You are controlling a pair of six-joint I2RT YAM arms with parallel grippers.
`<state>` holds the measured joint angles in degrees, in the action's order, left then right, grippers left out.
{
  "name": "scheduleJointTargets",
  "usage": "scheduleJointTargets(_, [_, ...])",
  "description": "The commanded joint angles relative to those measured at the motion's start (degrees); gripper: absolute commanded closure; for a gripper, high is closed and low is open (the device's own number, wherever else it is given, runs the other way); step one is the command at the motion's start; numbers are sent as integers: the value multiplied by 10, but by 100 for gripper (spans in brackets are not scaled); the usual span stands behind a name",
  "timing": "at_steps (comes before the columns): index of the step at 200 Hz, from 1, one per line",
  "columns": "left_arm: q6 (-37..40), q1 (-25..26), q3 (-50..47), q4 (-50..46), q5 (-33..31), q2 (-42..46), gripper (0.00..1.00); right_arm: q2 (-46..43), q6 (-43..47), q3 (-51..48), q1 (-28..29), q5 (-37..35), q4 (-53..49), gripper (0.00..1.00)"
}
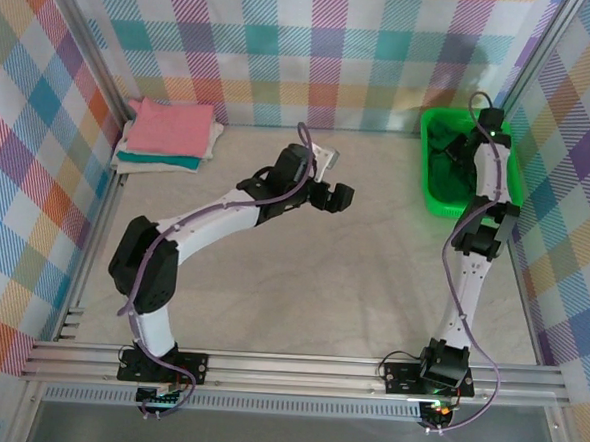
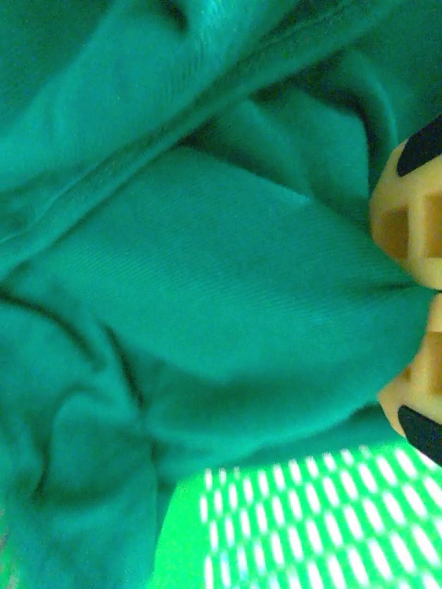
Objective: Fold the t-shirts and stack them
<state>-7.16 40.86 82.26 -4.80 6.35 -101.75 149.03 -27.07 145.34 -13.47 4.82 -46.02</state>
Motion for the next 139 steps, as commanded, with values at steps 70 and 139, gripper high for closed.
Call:
scheduleJointTargets(70, [0, 4, -123, 47, -47, 231, 3, -383, 73, -81, 96, -98, 86, 100])
scheduleJointTargets(139, [24, -18, -235, 50, -166, 383, 1, -434, 256, 102, 333, -198, -12, 100])
